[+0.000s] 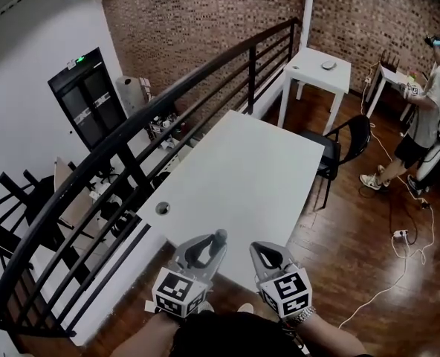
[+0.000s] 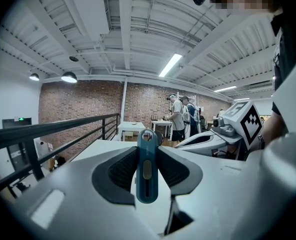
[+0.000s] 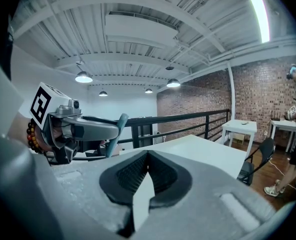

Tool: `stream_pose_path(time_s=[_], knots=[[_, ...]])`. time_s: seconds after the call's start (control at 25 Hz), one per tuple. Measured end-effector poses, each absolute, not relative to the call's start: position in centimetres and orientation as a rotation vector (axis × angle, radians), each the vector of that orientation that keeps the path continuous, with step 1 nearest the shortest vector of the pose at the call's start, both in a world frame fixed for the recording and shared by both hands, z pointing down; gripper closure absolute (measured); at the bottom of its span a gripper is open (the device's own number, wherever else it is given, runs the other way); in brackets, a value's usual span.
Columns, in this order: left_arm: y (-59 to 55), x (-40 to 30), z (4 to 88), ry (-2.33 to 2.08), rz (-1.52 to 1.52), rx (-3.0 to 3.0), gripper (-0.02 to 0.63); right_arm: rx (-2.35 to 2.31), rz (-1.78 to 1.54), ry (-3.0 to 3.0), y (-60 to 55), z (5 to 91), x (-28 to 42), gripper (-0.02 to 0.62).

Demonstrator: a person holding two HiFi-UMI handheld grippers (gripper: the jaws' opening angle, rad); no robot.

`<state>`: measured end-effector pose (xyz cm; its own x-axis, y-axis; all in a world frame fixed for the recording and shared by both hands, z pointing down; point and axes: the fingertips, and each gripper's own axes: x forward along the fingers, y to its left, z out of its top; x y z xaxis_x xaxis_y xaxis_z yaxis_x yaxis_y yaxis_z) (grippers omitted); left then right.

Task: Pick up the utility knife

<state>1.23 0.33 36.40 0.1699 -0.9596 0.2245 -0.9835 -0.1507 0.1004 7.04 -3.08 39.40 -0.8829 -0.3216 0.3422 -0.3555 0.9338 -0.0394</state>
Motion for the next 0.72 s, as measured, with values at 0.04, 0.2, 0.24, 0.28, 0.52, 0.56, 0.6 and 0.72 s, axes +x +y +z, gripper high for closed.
stream_pose_path(time_s=[0.04,0.2,0.24,0.28,0.52,0.56,0.6,0.72], knots=[[0.4,1.1,36.4,-1.88,0.153,2.222,0.466,0.503,0.139,-2.757,-3.1,39.3,6.9,0.603],[0.6,0.1,35.9,-1.877,0.135,2.235,0.466,0.523,0.109,-2.761,-2.7,38.4,6.1,0.603],[0.6,-0.2,35.9,-1.871,0.132,2.239,0.466,0.529,0.107,-2.759,-2.6,38.4,5.8,0.603],[0.7,-0.4,36.0,-1.861,0.131,2.242,0.466,0.536,0.109,-2.756,-2.5,38.4,5.6,0.603],[1.5,-1.8,35.9,-1.826,0.127,2.265,0.466,0.563,0.103,-2.749,-1.6,38.1,4.0,0.604],[1.7,-2.1,36.0,-1.822,0.127,2.266,0.466,0.566,0.102,-2.748,-1.4,38.1,3.7,0.603],[1.8,-2.3,36.1,-1.818,0.127,2.267,0.466,0.57,0.1,-2.746,-1.2,38.1,3.5,0.603],[2.3,-3.0,36.1,-1.808,0.123,2.272,0.466,0.582,0.097,-2.74,-0.9,38.1,2.8,0.603]])
